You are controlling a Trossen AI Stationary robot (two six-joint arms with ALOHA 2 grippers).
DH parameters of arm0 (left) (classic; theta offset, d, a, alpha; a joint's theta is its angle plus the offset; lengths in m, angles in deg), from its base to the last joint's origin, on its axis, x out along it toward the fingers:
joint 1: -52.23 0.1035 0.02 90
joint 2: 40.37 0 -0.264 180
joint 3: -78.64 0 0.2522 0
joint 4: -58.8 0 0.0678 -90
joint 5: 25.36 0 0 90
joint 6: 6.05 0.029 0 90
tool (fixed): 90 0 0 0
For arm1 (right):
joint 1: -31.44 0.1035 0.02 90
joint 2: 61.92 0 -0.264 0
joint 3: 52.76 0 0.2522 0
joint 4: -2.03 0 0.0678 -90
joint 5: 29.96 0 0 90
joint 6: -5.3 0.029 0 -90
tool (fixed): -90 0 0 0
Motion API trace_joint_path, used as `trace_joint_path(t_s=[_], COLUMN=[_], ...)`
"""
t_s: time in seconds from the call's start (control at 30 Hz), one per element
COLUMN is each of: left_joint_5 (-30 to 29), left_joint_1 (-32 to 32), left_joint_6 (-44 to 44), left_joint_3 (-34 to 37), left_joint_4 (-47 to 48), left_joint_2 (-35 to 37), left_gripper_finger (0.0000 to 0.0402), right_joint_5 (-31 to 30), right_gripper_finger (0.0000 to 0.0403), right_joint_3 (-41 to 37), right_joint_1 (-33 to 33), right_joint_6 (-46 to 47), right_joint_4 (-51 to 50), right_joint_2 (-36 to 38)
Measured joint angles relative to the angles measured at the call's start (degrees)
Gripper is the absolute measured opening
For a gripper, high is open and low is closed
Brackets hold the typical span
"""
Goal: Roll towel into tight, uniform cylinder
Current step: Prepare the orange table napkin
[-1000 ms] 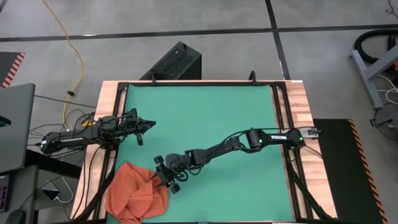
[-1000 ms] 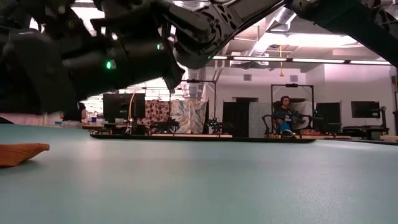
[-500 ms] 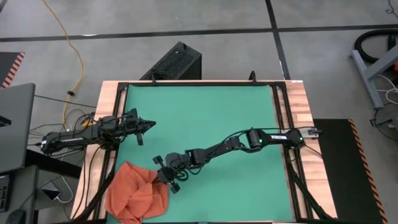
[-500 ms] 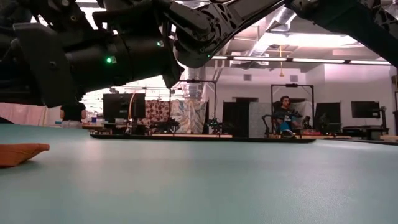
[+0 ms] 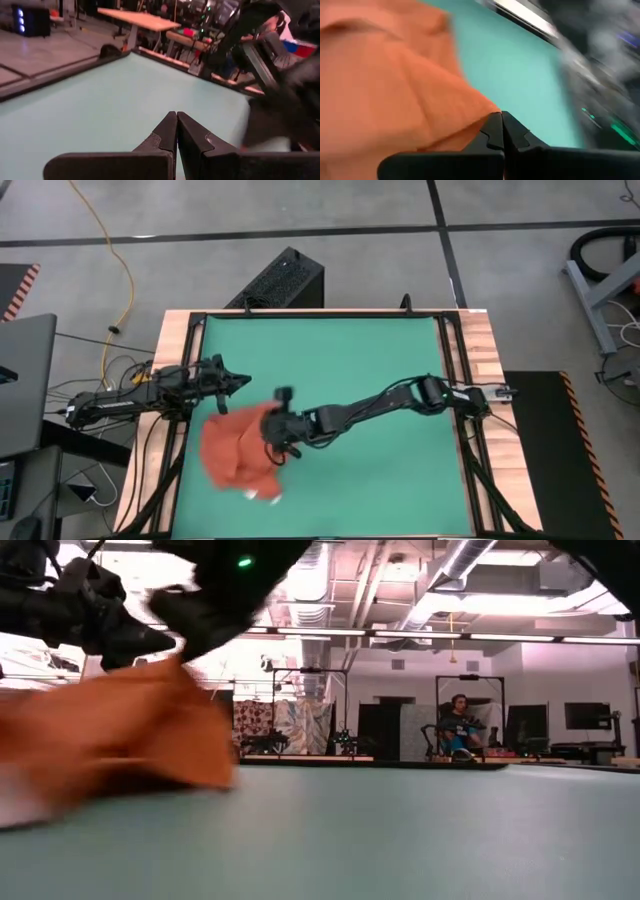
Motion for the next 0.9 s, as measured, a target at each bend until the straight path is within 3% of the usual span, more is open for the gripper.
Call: trace_joint_path(t_s=[0.1,0.17,0.3,0.5,0.67,0.9], left_joint_5=[-0.5,-0.5,2.2,5.0,4.0,0.9], left_joint_1=[0.0,0.0,-0.1,-3.7,-8.7,-15.9], left_joint_6=[1.5,2.7,8.1,18.0,26.2,36.0], left_joint_3=[0.0,0.0,0.0,0.0,0.0,0.0], left_joint_4=[-2.4,-3.6,-2.9,0.1,-2.1,-15.1], left_joint_2=[0.0,0.0,-0.2,-4.9,-13.8,-30.7], left_gripper_finger=[0.0,0.0,0.0,0.0,0.001,0.0062], right_joint_5=[-13.8,-15.8,-13.4,-12.0,-10.4,-6.0], right_gripper_finger=[0.0002,0.0001,0.0001,0.0001,0.0,0.0], right_joint_3=[0.0,0.0,0.0,0.0,0.0,0.0], right_joint_1=[0.1,0.1,-0.2,-0.3,-1.0,-2.0], right_joint_6=[8.4,13.5,23.3,24.8,24.8,24.8], right_joint_4=[-14.4,-23.1,-31.8,-33.7,-34.1,-34.2], right_joint_2=[3.6,5.8,8.7,10.2,10.2,10.1])
